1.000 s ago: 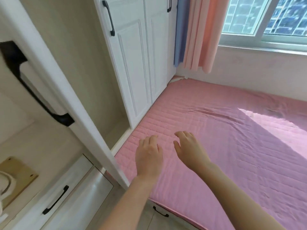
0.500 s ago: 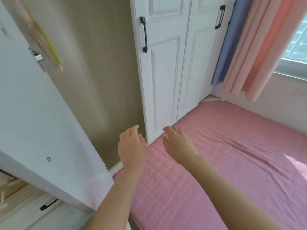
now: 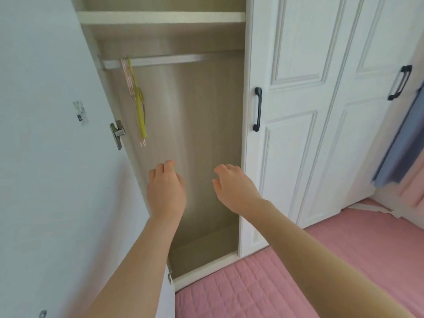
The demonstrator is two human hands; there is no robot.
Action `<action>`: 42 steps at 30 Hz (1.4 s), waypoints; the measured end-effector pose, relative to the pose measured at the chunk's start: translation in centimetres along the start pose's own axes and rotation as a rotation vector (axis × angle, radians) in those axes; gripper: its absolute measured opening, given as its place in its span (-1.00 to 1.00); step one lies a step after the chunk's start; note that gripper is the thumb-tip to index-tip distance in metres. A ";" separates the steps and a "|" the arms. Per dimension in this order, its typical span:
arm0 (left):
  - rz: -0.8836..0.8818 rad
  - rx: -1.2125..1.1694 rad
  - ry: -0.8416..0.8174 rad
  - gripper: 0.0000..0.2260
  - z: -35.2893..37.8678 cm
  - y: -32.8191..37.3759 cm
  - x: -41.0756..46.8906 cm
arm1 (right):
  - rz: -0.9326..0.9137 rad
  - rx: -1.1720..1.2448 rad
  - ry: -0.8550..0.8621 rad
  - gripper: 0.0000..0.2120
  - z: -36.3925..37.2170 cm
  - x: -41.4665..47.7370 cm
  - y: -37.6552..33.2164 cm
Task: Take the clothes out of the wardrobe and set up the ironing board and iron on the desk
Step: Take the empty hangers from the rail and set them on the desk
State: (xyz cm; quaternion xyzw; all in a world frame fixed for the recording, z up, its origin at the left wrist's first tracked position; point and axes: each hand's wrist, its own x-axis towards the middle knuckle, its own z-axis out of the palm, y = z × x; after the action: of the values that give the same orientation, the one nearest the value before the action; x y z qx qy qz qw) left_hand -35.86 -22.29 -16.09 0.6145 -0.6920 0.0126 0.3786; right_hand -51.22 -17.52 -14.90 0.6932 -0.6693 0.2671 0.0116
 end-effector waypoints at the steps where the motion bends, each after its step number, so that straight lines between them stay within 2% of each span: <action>1: -0.003 0.006 0.013 -0.71 -0.1 0.0 1.1 | -0.017 0.000 -0.005 -0.80 -0.3 1.4 -0.3; 4: -0.001 0.030 0.051 -0.71 -0.4 0.1 4.1 | -0.055 0.024 -0.021 -0.91 -0.9 5.0 -1.2; 8: 0.021 0.050 0.124 -0.70 -1.0 0.3 8.2 | -0.118 0.063 -0.025 -0.90 -1.2 9.3 -2.5; 12: 0.004 0.017 0.185 -0.69 -1.4 -0.2 12.8 | -0.149 0.114 -0.042 -0.77 -0.5 13.8 -3.3; 16: -0.027 0.031 0.170 -0.71 -1.3 -0.8 17.0 | -0.100 0.291 -0.066 -0.74 0.6 18.4 -4.5; 22: -0.327 -0.205 0.120 -0.69 -1.6 -2.0 22.1 | -0.066 0.453 -0.103 -0.67 2.7 23.8 -6.7; 29: -0.637 -0.416 -0.002 -0.79 -0.8 -3.8 25.7 | -0.021 0.582 -0.156 -0.66 4.2 27.2 -9.1; 33: -0.690 -0.533 -0.009 -0.81 0.3 -4.3 25.8 | 0.031 0.729 -0.234 -0.54 4.7 28.4 -10.4; 42: -0.710 -0.594 0.080 -0.89 1.6 -4.7 26.2 | 0.140 0.847 -0.304 -0.75 5.1 29.8 -10.4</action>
State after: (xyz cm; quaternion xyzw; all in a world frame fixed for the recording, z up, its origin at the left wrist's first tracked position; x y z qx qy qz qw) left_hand -31.55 -46.20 -5.22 0.6772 -0.3974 -0.2929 0.5457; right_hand -40.80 -45.85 -4.22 0.6211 -0.5405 0.4127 -0.3895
